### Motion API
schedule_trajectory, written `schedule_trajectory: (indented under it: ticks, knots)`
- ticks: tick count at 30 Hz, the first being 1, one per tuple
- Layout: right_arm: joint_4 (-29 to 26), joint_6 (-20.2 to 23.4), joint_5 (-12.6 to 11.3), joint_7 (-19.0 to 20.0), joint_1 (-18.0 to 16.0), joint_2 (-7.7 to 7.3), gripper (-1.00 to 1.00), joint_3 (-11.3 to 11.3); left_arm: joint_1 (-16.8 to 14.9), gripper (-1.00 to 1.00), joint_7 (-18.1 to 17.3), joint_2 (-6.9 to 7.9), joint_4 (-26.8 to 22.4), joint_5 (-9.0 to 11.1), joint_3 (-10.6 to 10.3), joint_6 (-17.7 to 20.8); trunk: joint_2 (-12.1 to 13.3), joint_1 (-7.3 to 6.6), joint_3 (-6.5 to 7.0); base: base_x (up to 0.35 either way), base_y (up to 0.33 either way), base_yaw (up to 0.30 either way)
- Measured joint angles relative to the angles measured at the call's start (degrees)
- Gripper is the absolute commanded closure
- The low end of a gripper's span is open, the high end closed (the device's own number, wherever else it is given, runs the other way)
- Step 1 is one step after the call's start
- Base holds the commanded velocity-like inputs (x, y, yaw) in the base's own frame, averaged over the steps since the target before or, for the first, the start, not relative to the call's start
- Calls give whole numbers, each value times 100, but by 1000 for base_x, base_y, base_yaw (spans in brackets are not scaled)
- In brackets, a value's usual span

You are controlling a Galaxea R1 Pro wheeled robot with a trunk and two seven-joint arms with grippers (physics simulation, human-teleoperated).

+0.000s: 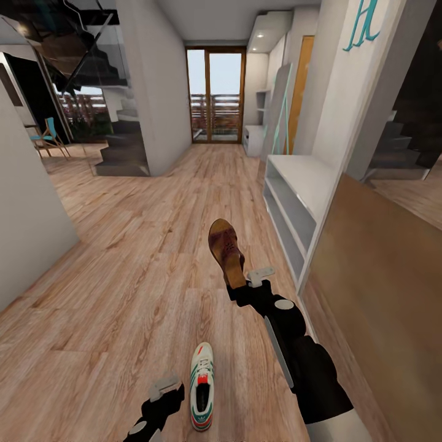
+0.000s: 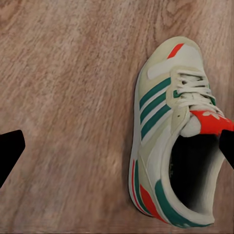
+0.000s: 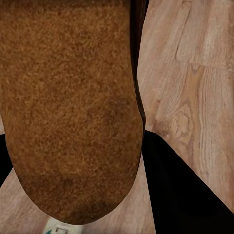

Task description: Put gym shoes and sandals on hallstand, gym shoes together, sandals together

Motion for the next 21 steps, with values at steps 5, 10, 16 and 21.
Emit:
schedule_trajectory:
  ticks: [5, 10, 16, 21]
  knots:
    - [-7, 0, 0, 0, -2, 0, 100, -4, -1, -100, 0, 0, 58, -7, 0, -28, 0, 0, -39, 0, 0, 0]
    - [-6, 0, -27, 0, 1, 0, 100, 0, -1, -100, -5, 0, 70, -11, 0, -34, 0, 0, -56, 0, 0, 0]
    - [-3, 1, -36, 3, 2, 0, 100, 3, -1, -100, -13, 0, 66, -28, -7, -35, 0, 0, -58, 0, 0, -74]
    - [-2, 1, -37, 1, 1, -1, 100, 3, -2, -100, -15, -1, 66, -33, -8, -32, 0, 0, -59, 0, 0, -223]
